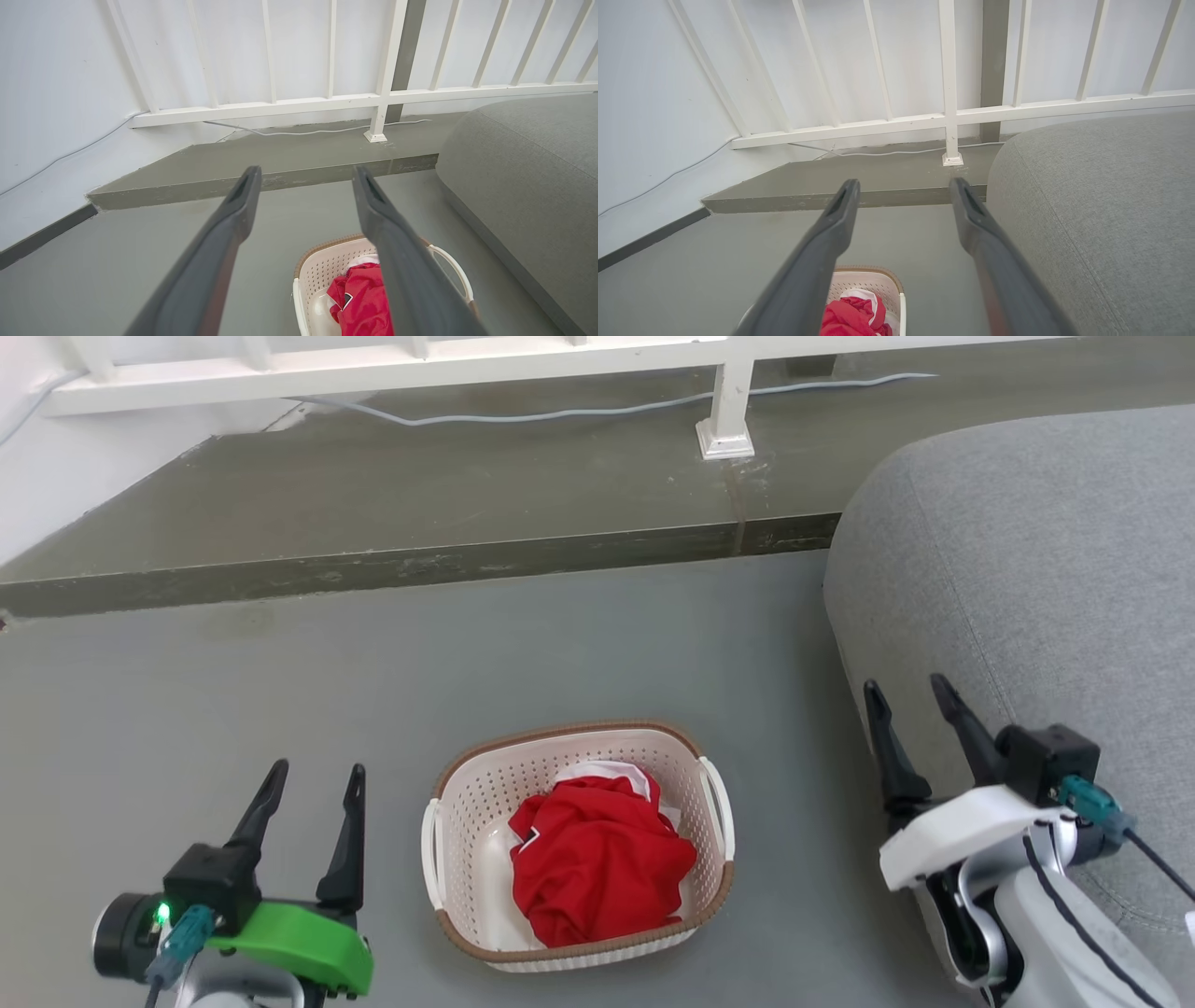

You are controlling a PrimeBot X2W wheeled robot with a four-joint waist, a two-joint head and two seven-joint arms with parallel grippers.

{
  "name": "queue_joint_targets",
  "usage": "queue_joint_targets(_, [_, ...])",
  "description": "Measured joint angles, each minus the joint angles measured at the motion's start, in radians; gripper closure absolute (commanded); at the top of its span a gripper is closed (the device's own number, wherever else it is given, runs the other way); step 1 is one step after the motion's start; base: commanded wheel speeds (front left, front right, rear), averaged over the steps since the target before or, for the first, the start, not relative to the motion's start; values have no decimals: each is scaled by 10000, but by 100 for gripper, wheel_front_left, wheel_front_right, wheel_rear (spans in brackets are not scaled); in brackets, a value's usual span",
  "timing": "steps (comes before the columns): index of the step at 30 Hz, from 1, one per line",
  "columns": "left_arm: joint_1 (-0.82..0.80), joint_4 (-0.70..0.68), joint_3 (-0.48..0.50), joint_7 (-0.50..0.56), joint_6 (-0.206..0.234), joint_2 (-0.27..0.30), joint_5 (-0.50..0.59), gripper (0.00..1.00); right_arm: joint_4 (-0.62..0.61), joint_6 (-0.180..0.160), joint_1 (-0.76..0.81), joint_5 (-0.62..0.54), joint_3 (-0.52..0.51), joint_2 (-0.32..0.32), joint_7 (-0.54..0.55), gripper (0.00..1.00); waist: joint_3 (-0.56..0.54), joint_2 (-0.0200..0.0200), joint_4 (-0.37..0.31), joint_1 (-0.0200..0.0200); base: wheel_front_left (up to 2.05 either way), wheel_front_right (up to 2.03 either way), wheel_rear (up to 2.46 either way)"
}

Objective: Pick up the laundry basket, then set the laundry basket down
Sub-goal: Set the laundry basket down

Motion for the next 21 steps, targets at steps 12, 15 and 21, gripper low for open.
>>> queue_joint_targets(12, [630,-529,520,380,0,-305,468,0,-313,-61,430,-165,-33,-23,0,0,1,0,32,0,0,0,0])
queue_joint_targets(15, [771,-669,650,499,0,-366,537,0,-420,-69,446,-180,-86,-31,2,0,15,0,30,0,0,0,0])
queue_joint_targets(21, [896,-949,736,612,0,-591,644,0,-598,-73,639,-249,-272,-40,4,0,44,0,52,0,0,0,0])
